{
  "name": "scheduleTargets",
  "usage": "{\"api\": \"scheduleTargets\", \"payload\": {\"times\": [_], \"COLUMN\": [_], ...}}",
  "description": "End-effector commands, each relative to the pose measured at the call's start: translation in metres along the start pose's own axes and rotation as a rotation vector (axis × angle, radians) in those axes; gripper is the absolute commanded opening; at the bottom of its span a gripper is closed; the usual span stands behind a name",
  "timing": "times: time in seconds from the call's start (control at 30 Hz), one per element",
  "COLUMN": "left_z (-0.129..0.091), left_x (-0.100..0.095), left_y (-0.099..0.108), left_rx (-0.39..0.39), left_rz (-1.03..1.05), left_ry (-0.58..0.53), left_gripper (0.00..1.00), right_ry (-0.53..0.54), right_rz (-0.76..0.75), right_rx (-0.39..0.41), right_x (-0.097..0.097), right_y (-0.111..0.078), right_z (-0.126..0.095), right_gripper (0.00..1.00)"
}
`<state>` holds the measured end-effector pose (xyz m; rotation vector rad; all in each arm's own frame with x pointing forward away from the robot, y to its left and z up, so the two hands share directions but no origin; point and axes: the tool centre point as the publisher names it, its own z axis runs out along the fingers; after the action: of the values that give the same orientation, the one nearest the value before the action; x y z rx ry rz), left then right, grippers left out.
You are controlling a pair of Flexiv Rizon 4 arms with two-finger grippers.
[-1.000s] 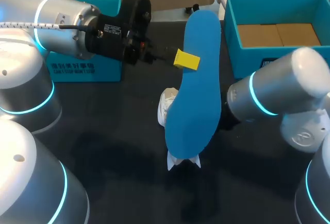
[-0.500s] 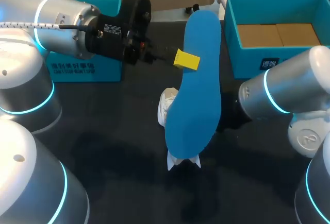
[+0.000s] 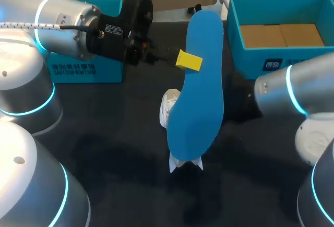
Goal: Take the shoe out of the shoebox, open the shoe tongue, remove and reinsert the insole, then place the shoe into the shoebox
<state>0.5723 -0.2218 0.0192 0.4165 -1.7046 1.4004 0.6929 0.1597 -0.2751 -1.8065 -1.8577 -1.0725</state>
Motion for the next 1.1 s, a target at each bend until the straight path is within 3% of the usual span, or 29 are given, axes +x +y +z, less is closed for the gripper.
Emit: {"api": "scheduleTargets", "payload": {"times": [0.03,0.37,0.73,0.87,1.1], "left_z": [0.0,0.0,0.0,0.0,0.0], "left_x": [0.0,0.0,0.0,0.0,0.0], "left_y": [0.001,0.001,0.001,0.001,0.001], "left_rx": [0.003,0.003,0.003,0.003,0.003], "left_rz": [0.0,0.0,0.0,0.0,0.0], "left_ry": [0.0,0.0,0.0,0.0,0.0], "left_gripper": [0.0,0.0,0.0,0.0,0.0], "right_ry": [0.092,0.212,0.384,0.507,0.618], "right_rz": [-0.013,-0.032,0.085,0.115,0.141], "right_rx": [0.064,0.056,0.014,0.009,0.027], "right_x": [0.004,0.016,0.012,0.012,0.011], "right_y": [0.009,0.021,0.027,0.03,0.034], "right_z": [-0.047,-0.091,-0.138,-0.147,-0.153], "right_gripper": [1.0,1.0,1.0,1.0,1.0]}}
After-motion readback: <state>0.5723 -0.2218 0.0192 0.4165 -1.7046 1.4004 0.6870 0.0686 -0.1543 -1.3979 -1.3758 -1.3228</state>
